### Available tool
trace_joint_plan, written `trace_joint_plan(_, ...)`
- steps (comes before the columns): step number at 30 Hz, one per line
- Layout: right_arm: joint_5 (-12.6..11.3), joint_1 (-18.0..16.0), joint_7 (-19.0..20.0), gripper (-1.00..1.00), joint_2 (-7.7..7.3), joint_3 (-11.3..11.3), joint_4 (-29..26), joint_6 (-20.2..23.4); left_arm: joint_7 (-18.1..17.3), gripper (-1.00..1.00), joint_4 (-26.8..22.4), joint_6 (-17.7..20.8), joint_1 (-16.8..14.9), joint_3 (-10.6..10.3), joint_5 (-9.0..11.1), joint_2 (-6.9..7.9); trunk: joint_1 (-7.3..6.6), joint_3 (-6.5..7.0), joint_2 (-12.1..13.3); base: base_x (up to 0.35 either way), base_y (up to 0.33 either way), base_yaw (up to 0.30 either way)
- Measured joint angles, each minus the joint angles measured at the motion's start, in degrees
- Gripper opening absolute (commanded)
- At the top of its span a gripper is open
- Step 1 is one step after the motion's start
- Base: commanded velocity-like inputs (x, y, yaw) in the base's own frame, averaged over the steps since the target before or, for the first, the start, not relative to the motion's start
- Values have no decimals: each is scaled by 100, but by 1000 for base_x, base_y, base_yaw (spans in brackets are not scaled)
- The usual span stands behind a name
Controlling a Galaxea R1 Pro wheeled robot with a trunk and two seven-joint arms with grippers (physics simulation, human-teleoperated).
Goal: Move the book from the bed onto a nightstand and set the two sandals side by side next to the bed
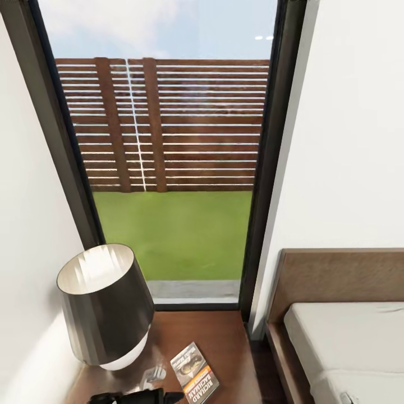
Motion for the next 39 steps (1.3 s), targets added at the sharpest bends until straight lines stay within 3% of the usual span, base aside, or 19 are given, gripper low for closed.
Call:
trace_joint_plan(2,6,1,-4,100,0,7,408,-300,4,100,394,-311,1,-10,-16,1,-44,35,80,0,0,0)
trace_joint_plan(8,6,0,-10,100,4,2,1090,-558,13,100,1075,-1030,10,-1,-9,3,-176,144,321,0,0,0)
trace_joint_plan(23,191,6,-58,100,23,-6,1899,-845,243,100,1161,-1439,822,0,2,12,-505,413,923,0,0,0)
trace_joint_plan(28,193,6,-467,100,85,-1,1942,-847,1067,100,1161,-1464,1189,-5,0,12,-615,503,1123,0,0,0)
trace_joint_plan(32,193,6,-645,100,97,0,1958,-847,1497,100,1159,-1513,1303,1,1,12,-703,575,1284,0,0,0)
trace_joint_plan(34,193,6,-676,100,113,2,1962,-847,1939,100,1158,-1538,1326,-2,-27,10,-704,575,1285,0,0,0)
trace_joint_plan(35,193,6,-685,100,166,4,1964,-847,2383,100,1158,-1543,1353,-9,-101,7,-704,575,1286,0,0,0)
trace_joint_plan(39,188,6,-821,100,283,3,1965,-847,3128,100,1157,-1553,1391,-8,-280,4,-704,575,1286,0,0,0)
